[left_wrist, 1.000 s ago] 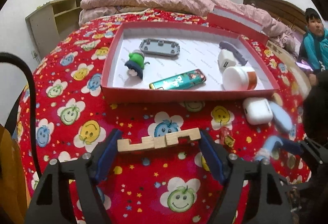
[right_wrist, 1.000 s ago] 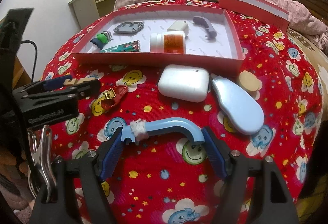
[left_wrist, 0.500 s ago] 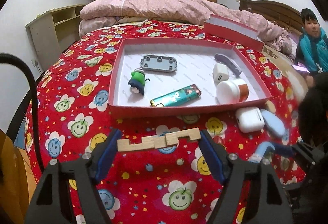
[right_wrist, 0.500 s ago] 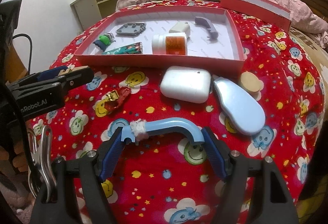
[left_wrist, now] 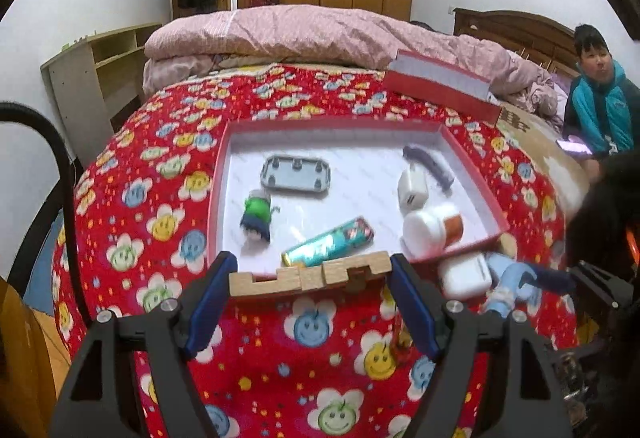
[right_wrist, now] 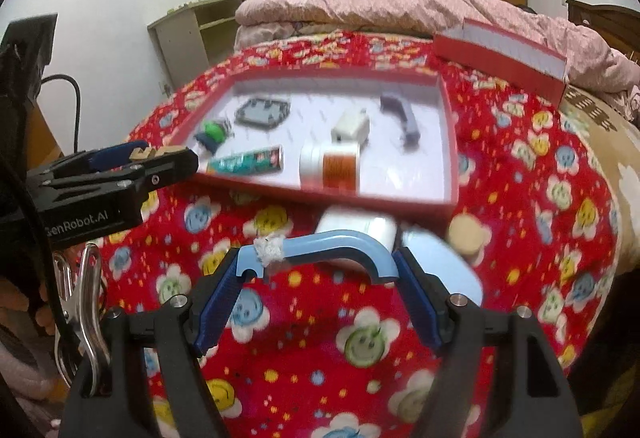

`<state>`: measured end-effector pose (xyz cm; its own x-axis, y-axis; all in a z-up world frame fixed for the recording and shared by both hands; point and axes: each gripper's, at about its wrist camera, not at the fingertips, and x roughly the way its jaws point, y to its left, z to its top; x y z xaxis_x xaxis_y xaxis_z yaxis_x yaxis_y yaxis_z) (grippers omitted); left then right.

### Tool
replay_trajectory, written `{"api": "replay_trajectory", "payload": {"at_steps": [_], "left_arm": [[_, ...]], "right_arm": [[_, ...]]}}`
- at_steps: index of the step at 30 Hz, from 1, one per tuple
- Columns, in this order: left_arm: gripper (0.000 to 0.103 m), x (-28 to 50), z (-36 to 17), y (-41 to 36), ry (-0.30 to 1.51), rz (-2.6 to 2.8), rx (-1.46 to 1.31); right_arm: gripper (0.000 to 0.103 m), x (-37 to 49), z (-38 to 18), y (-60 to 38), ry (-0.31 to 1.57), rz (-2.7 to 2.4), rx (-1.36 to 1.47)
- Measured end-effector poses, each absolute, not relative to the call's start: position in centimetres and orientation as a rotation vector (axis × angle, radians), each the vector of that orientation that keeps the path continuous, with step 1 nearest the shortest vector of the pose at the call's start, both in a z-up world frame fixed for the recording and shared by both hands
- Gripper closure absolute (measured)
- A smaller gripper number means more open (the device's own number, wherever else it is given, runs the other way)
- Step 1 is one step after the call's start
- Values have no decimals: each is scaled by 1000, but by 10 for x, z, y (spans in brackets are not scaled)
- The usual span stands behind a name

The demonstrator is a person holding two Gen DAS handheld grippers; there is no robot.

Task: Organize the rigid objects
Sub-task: 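Carry the wooden piece and blue handle into the tray with both grippers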

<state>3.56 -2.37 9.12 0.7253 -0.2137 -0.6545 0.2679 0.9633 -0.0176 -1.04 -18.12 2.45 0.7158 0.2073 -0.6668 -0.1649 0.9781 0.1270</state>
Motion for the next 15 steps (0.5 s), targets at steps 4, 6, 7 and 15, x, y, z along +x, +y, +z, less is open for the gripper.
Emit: {"api": "replay_trajectory", "payload": {"at_steps": [4, 6, 7, 15], "left_arm": [[23, 41, 106, -27, 680, -267, 89], [23, 45, 111, -28, 668, -264, 94], [23, 47, 113, -28, 666, -263, 94], [23, 69, 115, -34, 670, -262, 87]], "right_arm": [[27, 1, 42, -186, 712, 200, 57], [27, 7, 50, -189, 696, 196, 58], [27, 10, 53, -189, 689, 194, 60], [27, 36, 68, -193, 657, 178, 65]]}}
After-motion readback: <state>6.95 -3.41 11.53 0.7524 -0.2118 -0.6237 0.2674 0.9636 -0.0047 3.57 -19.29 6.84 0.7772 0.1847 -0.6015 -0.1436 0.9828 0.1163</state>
